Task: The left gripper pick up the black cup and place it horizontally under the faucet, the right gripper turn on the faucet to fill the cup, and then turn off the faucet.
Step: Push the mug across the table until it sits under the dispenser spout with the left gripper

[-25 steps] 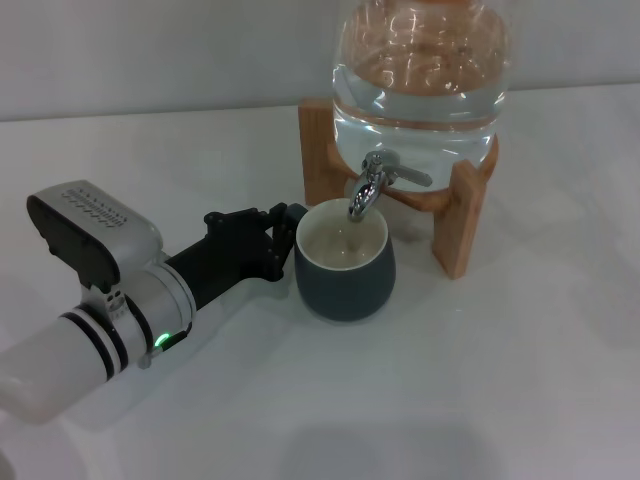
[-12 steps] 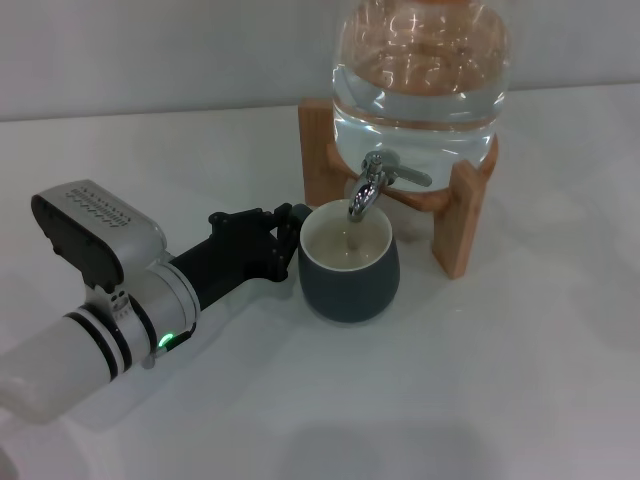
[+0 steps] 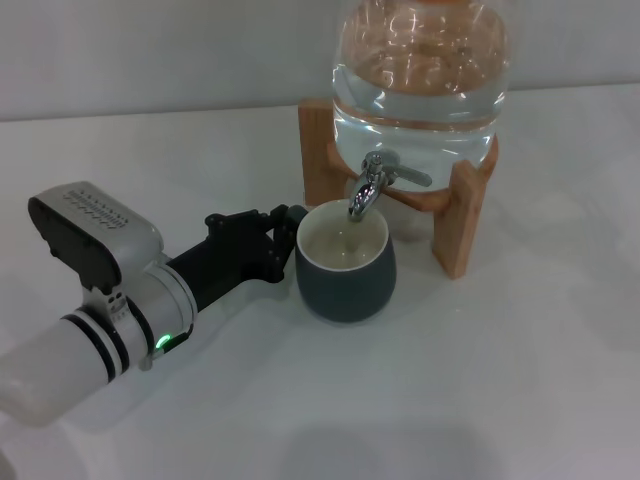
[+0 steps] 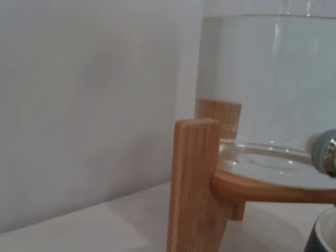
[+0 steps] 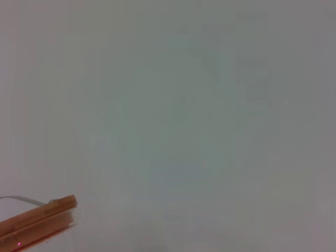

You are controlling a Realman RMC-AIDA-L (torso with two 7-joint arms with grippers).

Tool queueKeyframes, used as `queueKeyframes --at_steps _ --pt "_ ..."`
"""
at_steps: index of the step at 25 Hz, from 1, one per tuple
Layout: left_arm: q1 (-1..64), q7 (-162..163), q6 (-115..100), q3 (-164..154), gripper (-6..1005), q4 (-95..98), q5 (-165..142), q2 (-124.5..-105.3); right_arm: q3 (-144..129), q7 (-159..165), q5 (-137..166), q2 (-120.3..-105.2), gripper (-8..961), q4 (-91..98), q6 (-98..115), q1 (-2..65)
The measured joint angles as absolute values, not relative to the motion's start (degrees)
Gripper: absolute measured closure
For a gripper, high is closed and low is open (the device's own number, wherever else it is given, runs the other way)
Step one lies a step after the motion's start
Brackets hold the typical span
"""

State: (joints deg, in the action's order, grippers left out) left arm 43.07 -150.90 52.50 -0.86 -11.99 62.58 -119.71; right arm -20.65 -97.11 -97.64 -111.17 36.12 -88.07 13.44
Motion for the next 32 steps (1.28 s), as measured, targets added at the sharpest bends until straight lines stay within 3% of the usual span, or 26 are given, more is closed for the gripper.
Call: queueKeyframes --at_steps 32 --pt "43.40 -151.09 49.72 -0.79 871 -12.50 62.19 -119.88 -20.12 -97.14 -97.65 -111.21 110 36.12 -88.51 13.27"
